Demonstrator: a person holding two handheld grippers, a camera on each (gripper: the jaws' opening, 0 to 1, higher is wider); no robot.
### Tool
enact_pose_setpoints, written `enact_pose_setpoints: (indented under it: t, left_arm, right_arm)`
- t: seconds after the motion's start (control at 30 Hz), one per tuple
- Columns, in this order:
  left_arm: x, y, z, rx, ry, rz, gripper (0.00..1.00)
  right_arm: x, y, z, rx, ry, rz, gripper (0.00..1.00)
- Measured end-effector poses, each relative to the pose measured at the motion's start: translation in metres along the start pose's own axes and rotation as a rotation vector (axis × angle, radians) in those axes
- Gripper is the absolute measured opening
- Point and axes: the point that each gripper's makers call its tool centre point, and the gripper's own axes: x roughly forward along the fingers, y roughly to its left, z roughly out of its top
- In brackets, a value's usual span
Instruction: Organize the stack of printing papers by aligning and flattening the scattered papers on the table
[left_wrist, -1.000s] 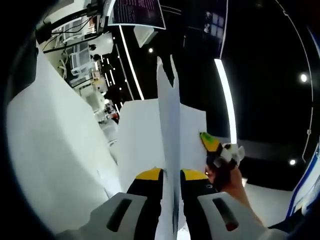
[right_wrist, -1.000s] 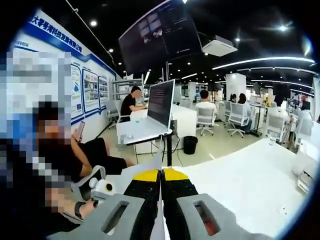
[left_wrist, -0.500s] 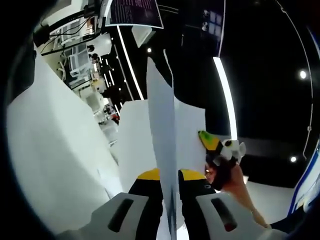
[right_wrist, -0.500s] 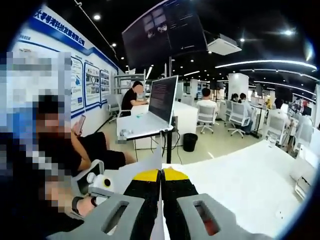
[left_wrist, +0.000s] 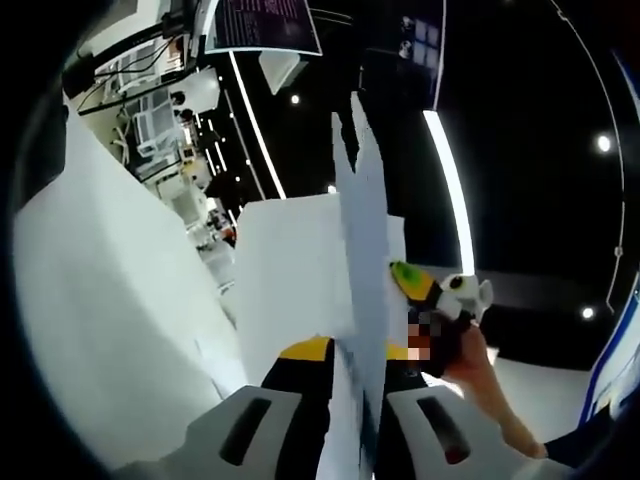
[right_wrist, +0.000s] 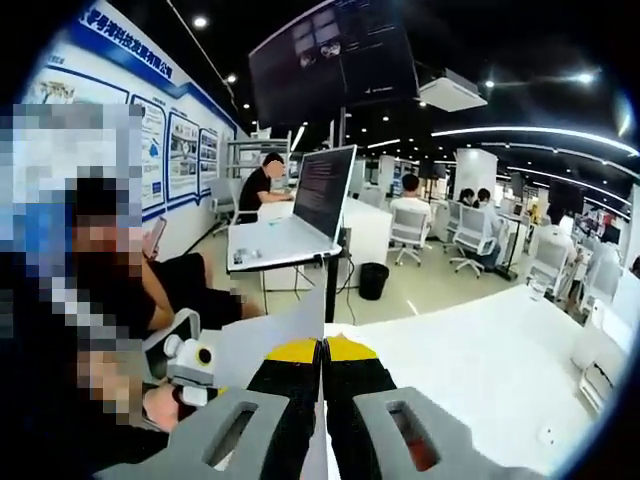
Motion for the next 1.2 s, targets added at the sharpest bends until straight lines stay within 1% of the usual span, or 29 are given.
enact_pose_setpoints:
  t: [0.1,0.27,0.43,0.5,0.57,0.63,0.73,0.93,1.1,1.2]
  left_arm:
    - [0.000,0.000,0.000,0.005,0.000,0.001,0.10]
    - [0.000,-0.001,-0.001,0.040,0.007,-0.002,0.06]
    - [0.000,-0.001,0.000,0.052,0.002,-0.001,0.06]
    - [0.000,-0.001,0.000,0.053,0.003,-0.003,0.06]
    - [0.000,-0.001,0.000,0.054,0.001,-0.003,0.06]
    - [0.000,-0.002,0.000,0.052,0.002,-0.004,0.06]
    - [0.000,-0.001,0.001,0.050,-0.001,-0.005,0.06]
    - [0.000,-0.002,0.000,0.047,0.001,-0.010,0.06]
    - [0.000,-0.002,-0.001,0.044,0.000,-0.010,0.06]
    - [0.001,-0.002,-0.001,0.042,0.001,-0.010,0.06]
  right_arm:
    - [0.001,0.000,-0.001,-0.006,0.002,-0.005,0.00]
    - [0.003,0.001,-0.004,-0.006,0.008,-0.007,0.00]
    - [0.003,0.002,-0.003,0.011,-0.002,-0.007,0.00]
    - [0.003,0.000,-0.002,0.025,-0.009,-0.017,0.07]
    - [0.002,-0.002,-0.001,0.052,-0.015,-0.032,0.17]
    - [0.001,-0.003,-0.001,0.080,-0.020,-0.029,0.22]
    - [0.001,-0.003,-0.002,0.099,-0.026,-0.024,0.23]
    - [0.000,-0.007,-0.002,0.114,-0.031,-0.045,0.27]
    - [-0.002,-0.009,-0.001,0.138,-0.044,-0.048,0.28]
    - [-0.003,-0.013,-0.002,0.143,-0.044,-0.066,0.32]
